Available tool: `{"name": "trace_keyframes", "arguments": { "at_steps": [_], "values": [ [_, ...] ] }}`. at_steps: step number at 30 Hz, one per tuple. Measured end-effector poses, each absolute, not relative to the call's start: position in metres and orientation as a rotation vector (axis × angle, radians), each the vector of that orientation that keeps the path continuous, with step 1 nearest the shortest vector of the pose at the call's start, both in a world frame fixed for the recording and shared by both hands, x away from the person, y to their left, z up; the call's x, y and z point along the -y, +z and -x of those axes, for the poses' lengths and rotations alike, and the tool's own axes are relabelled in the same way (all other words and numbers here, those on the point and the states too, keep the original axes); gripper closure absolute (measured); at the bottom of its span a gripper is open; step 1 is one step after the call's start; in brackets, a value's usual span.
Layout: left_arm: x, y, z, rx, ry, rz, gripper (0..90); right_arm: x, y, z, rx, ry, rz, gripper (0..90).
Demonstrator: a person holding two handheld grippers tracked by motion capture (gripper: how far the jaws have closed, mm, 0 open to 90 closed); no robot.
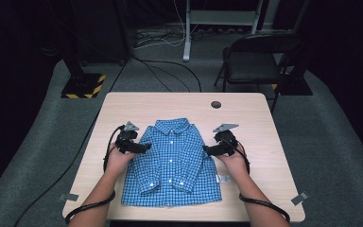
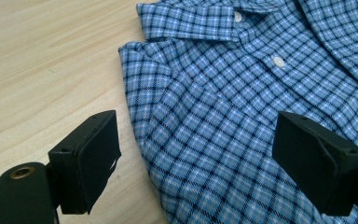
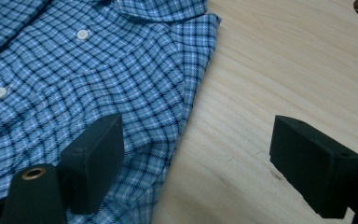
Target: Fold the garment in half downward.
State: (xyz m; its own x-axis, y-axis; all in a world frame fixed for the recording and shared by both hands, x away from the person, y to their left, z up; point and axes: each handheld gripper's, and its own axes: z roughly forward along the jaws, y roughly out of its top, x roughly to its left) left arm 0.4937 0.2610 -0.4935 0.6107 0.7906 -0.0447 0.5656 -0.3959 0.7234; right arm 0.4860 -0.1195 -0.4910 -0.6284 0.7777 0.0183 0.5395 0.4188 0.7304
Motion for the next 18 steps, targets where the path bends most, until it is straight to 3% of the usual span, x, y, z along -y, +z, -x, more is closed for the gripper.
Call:
{"name": "trace_keyframes", "arguments": {
  "at_steps": [18],
  "values": [
    [-0.255,-0.495,-0.510,-1.094,0.388,-2.154,18.1,0.096,-0.493,-0.507,-2.403,0.995,-1.093,20.9]
  ]
}}
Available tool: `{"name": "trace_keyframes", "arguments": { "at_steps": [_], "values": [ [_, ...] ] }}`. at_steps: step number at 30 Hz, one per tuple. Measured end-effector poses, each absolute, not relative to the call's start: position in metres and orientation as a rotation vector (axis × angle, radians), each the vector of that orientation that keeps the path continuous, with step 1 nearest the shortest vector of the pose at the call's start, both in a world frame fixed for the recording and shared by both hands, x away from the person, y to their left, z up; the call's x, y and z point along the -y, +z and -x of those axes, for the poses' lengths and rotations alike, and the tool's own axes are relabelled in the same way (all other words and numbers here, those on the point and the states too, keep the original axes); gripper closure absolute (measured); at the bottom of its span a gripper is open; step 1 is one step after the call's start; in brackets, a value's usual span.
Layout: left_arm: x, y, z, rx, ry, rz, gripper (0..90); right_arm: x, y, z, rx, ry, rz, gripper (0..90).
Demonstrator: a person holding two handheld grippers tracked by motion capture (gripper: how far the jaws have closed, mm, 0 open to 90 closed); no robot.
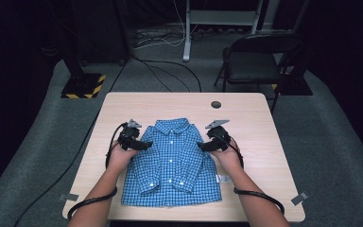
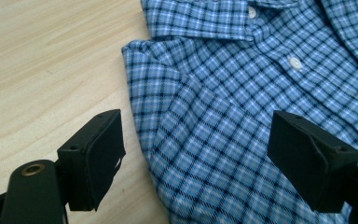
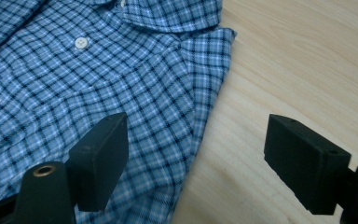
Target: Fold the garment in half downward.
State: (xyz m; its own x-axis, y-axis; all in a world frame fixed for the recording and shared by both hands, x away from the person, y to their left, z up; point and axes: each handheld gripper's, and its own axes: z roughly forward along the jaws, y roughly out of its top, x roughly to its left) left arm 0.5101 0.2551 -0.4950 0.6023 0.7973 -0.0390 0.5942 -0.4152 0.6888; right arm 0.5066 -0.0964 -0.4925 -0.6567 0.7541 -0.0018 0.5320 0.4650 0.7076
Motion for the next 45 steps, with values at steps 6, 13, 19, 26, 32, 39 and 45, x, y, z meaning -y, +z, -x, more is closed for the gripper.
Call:
{"name": "trace_keyframes", "arguments": {
  "at_steps": [6,13,19,26,32,39,45],
  "values": [
    [-0.253,-0.493,-0.517,-1.113,0.380,-2.139,20.1,0.084,-0.493,-0.516,-2.410,0.987,-1.091,20.1],
    [-0.249,-0.491,-0.527,-1.136,0.371,-2.121,20.5,0.075,-0.488,-0.528,-2.389,0.985,-1.126,18.4],
    [-0.246,-0.489,-0.533,-1.154,0.369,-2.108,20.7,0.069,-0.486,-0.537,-2.384,0.965,-1.160,19.8],
    [-0.242,-0.490,-0.537,-1.170,0.380,-2.118,23.2,0.057,-0.483,-0.544,-2.379,0.940,-1.141,22.4],
    [-0.243,-0.490,-0.542,-1.195,0.387,-2.113,25.2,0.053,-0.484,-0.550,-2.377,0.928,-1.169,25.5],
    [-0.244,-0.492,-0.552,-1.233,0.388,-2.101,28.7,0.051,-0.485,-0.560,-2.372,0.925,-1.211,30.4],
    [-0.242,-0.492,-0.556,-1.231,0.373,-2.093,35.7,0.048,-0.490,-0.569,-2.379,0.892,-1.207,35.4]
  ]
}}
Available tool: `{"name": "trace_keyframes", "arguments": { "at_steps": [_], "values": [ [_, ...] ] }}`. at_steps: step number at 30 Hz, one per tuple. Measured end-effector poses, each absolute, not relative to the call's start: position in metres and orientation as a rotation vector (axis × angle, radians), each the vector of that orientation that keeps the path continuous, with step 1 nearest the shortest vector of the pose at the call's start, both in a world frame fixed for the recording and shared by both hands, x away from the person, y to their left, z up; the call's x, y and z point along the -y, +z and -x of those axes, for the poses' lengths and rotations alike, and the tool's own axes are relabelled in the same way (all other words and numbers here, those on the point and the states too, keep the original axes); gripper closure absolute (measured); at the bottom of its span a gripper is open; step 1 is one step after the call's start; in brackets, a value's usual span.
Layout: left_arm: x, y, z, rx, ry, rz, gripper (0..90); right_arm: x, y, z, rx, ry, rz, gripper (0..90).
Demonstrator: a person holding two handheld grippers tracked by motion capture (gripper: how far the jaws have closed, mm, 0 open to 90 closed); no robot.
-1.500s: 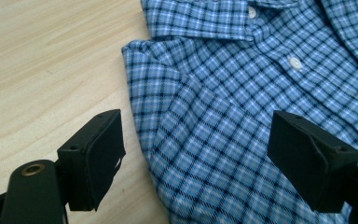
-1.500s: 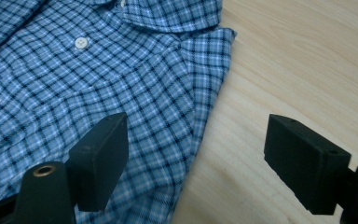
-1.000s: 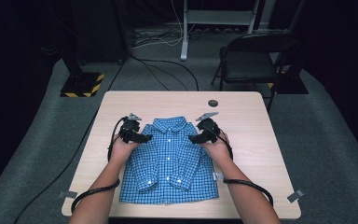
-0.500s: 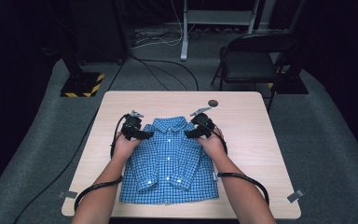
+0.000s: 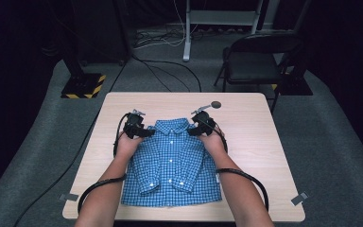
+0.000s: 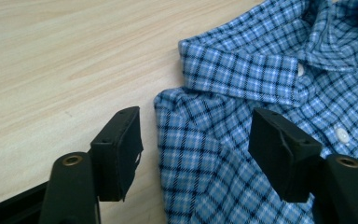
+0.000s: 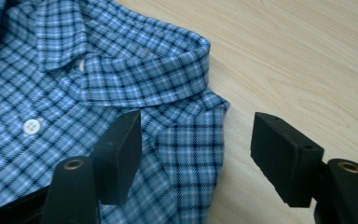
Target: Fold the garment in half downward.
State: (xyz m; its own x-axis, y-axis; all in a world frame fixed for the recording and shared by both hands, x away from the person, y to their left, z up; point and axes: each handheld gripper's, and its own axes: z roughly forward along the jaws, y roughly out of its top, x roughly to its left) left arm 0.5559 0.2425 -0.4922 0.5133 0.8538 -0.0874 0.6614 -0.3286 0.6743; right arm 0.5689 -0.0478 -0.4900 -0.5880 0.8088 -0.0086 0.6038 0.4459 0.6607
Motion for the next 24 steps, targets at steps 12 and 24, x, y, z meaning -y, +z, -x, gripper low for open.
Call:
{"name": "trace_keyframes", "arguments": {
  "at_steps": [12,24],
  "values": [
    [-0.236,-0.502,-0.561,-1.207,0.354,-2.141,41.6,0.048,-0.490,-0.581,-2.350,0.904,-1.243,41.5],
    [-0.239,-0.508,-0.570,-1.259,0.312,-2.114,42.9,0.046,-0.500,-0.592,-2.388,0.831,-1.301,39.0]
  ]
}}
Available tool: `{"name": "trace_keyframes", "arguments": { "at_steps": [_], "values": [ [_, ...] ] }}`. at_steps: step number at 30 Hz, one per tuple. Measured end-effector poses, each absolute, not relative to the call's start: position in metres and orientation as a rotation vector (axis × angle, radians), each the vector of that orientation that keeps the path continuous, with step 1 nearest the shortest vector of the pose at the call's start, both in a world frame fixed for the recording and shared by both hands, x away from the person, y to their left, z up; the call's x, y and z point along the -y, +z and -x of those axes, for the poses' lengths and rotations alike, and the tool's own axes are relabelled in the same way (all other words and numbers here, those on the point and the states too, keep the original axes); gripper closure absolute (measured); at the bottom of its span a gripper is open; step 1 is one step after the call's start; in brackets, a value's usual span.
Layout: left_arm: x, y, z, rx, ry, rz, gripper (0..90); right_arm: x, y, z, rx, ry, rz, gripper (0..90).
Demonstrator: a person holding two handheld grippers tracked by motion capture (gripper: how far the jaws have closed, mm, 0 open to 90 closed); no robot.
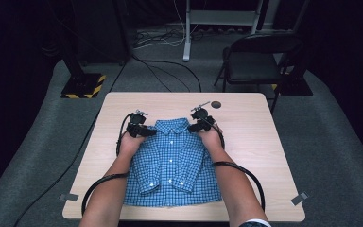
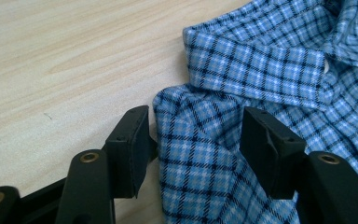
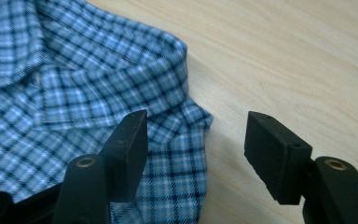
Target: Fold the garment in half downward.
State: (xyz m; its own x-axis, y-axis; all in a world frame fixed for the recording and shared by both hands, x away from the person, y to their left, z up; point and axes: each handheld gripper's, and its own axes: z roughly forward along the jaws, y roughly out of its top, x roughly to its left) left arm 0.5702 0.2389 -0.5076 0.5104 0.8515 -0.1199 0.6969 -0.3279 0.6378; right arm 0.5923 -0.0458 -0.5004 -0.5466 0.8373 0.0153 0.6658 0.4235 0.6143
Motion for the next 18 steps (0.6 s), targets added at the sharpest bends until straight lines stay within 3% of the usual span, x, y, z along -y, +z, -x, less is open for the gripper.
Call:
{"name": "trace_keyframes", "arguments": {
  "at_steps": [7,18],
  "values": [
    [-0.231,-0.506,-0.568,-1.208,0.396,-2.205,52.2,0.047,-0.505,-0.592,-2.410,0.817,-1.287,42.1],
    [-0.220,-0.503,-0.567,-1.199,0.398,-2.235,71.1,0.040,-0.501,-0.592,-2.460,0.796,-1.263,60.1]
  ]
}}
